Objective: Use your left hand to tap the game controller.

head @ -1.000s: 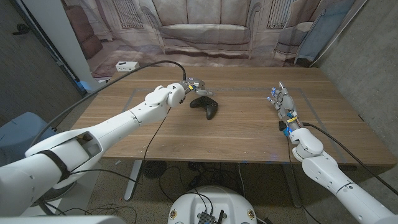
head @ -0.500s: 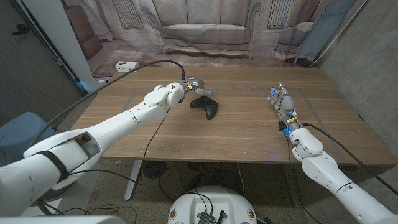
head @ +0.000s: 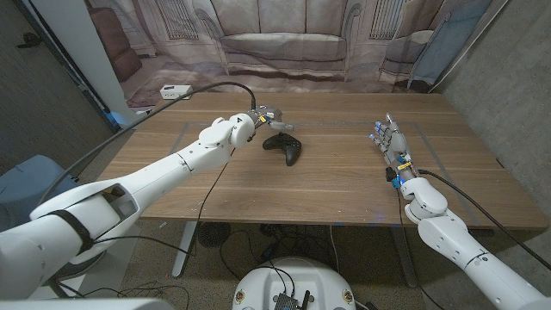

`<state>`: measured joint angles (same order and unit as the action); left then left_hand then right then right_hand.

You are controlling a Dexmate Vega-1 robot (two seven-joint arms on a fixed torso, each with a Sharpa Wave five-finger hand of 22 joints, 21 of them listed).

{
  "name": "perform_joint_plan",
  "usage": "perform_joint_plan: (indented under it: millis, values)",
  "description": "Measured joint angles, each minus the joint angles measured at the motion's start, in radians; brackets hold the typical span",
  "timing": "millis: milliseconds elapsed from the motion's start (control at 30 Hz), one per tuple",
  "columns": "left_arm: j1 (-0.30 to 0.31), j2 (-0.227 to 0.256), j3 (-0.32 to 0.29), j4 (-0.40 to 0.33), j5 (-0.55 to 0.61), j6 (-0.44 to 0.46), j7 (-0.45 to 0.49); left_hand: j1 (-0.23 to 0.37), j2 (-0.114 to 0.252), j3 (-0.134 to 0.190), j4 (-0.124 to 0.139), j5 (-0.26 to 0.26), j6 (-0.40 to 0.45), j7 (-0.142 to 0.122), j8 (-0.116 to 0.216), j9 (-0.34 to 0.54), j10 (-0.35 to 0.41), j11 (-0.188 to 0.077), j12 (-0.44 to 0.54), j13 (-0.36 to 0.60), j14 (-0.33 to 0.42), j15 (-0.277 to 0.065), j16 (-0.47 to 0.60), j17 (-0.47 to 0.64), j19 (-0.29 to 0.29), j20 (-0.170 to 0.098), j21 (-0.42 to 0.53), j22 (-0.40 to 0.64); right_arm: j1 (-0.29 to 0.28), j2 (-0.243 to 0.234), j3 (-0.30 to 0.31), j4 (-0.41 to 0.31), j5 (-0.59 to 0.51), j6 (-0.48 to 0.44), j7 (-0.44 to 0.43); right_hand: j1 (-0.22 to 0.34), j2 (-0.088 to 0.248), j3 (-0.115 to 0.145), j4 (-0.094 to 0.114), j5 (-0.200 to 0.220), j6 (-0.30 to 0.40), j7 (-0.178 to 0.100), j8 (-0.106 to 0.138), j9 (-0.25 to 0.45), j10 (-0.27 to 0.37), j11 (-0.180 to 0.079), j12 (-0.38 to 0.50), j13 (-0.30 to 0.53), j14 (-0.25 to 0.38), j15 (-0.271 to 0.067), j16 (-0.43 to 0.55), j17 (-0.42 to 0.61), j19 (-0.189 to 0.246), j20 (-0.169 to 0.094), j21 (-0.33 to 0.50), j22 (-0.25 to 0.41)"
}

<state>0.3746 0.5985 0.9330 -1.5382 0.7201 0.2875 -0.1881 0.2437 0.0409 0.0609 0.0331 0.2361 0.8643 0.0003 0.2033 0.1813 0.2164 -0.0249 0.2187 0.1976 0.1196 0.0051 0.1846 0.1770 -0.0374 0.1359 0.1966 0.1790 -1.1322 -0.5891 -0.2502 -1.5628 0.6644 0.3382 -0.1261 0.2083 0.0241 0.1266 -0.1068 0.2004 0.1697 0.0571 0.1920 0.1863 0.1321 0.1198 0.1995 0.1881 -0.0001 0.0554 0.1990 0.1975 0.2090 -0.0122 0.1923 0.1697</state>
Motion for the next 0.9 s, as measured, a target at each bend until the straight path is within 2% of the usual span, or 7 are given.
perform_joint_plan:
  millis: [233,300,400,600,767,833,900]
  values:
    - [0.006,0.004,-0.004,-0.015,0.005,0.007,0.0,0.0,0.0,0.0,0.0,0.0,-0.007,-0.006,-0.004,0.0,0.0,0.0,0.0,0.0,0.0,0.0,0.0,0.0,0.0,0.0,0.0,0.0,0.0,0.0,0.002,0.002,0.002,0.004,0.004,0.0,0.0,0.0,0.0,0.0,0.0,0.0,0.0,0.0,0.0,0.0,0.0,0.0,0.0,0.0,0.0,0.0,0.0,0.0,0.0,0.0]
    - [0.008,0.005,-0.005,-0.02,0.006,0.009,0.001,0.0,0.0,-0.002,-0.002,0.0,-0.037,-0.011,-0.015,0.0,0.001,0.001,0.0,0.0,0.0,0.0,0.0,0.0,0.002,0.002,0.0,0.0,0.0,0.0,0.003,0.003,0.002,0.004,0.005,0.0,0.0,0.0,0.0,0.0,0.0,0.0,0.0,0.0,0.0,0.0,0.0,0.0,0.0,0.0,0.0,0.0,0.0,0.0,0.0,0.0]
    - [0.01,0.006,-0.007,-0.024,0.007,0.012,0.001,0.004,0.004,-0.006,-0.003,0.0,-0.125,-0.022,-0.033,0.001,0.007,0.007,0.0,0.0,0.004,0.008,0.0,0.002,0.002,0.009,0.0,0.0,0.0,-0.001,0.004,0.003,0.003,0.004,0.006,0.0,0.0,0.0,0.0,0.0,0.0,0.0,0.0,0.0,0.0,0.0,0.0,0.0,0.0,0.0,0.0,0.0,0.0,0.0,0.0,0.0]
    - [0.013,0.008,-0.009,-0.032,0.009,0.017,-0.004,0.004,0.004,-0.02,-0.003,-0.008,-0.302,-0.033,-0.041,0.003,0.005,0.02,0.0,0.001,-0.004,0.029,0.0,0.003,-0.001,0.02,0.0,0.0,-0.001,-0.001,0.004,0.004,0.005,0.007,0.008,0.0,0.0,0.0,0.0,0.0,0.0,0.0,0.0,0.0,0.0,0.0,0.0,0.0,0.0,0.0,0.0,0.0,0.0,0.0,0.0,0.0]
    - [0.015,0.008,-0.012,-0.034,0.009,0.017,-0.006,0.004,0.004,-0.028,-0.003,-0.008,-0.506,-0.067,-0.041,0.003,-0.004,0.028,0.0,0.005,-0.009,0.034,0.0,0.003,-0.001,0.021,0.0,0.0,-0.001,-0.002,0.005,0.005,0.005,0.008,0.009,0.0,0.0,0.0,0.0,0.0,0.0,0.0,0.0,0.0,0.0,0.0,0.0,0.0,0.0,0.0,0.0,0.0,0.0,0.0,0.0,0.0]
    - [0.016,0.008,-0.014,-0.035,0.008,0.017,-0.006,0.004,0.004,-0.028,-0.003,-0.008,-0.588,-0.087,-0.045,0.003,-0.015,0.022,-0.004,0.005,-0.013,0.038,0.0,0.002,-0.001,0.021,0.0,0.0,-0.001,-0.002,0.005,0.005,0.005,0.008,0.009,0.0,0.0,0.0,0.0,0.0,0.0,0.0,0.0,0.0,0.0,0.0,0.0,0.0,0.0,0.0,0.0,0.0,0.0,0.0,0.0,0.0]
    - [0.018,0.008,-0.016,-0.035,0.005,0.017,-0.003,0.004,0.004,-0.032,-0.007,-0.008,-0.63,-0.104,-0.045,0.003,-0.026,0.021,-0.008,0.005,-0.014,0.04,0.0,0.002,-0.001,0.021,0.0,0.0,-0.001,-0.002,0.005,0.005,0.005,0.008,0.01,0.0,0.0,0.0,0.0,0.0,0.0,0.0,0.0,0.0,0.0,0.0,0.0,0.0,0.0,0.0,0.0,0.0,0.0,0.0,0.0,0.0]
